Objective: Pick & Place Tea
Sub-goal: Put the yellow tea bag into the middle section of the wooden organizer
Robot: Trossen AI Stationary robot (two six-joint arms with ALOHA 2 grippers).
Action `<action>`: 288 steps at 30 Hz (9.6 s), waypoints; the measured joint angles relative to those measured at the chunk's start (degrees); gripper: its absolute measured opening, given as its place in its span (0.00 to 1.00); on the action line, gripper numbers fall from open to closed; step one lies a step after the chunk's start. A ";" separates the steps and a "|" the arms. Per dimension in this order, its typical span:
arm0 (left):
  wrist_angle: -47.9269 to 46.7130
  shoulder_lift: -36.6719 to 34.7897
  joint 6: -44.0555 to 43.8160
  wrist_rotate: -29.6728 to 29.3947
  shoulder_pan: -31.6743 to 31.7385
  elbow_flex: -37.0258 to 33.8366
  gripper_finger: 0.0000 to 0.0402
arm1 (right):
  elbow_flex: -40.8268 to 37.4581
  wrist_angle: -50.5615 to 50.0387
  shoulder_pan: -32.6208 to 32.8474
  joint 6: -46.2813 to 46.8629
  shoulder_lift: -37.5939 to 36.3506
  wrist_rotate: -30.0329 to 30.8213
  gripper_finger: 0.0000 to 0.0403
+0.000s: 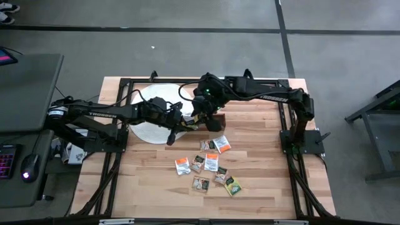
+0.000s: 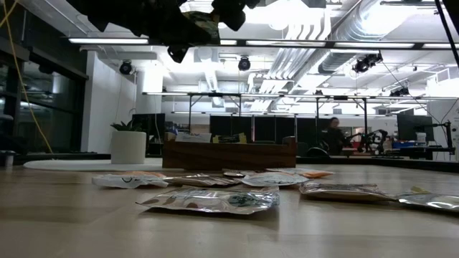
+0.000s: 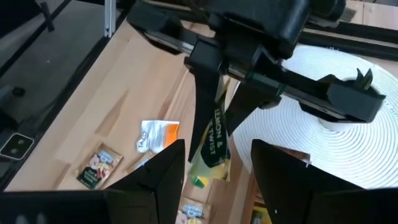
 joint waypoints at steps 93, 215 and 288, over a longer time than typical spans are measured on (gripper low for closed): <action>-4.48 -0.22 -0.50 -8.93 0.00 0.02 0.62 | -33.59 21.59 -7.45 9.39 -8.28 11.74 0.00; 1.80 -14.74 -14.83 -37.52 -26.03 -10.49 0.62 | -83.86 65.65 31.52 54.48 -23.43 12.88 0.48; -1.47 -13.51 -13.82 -27.39 -25.92 -10.45 0.62 | -67.78 45.15 41.87 45.46 -5.42 29.65 0.59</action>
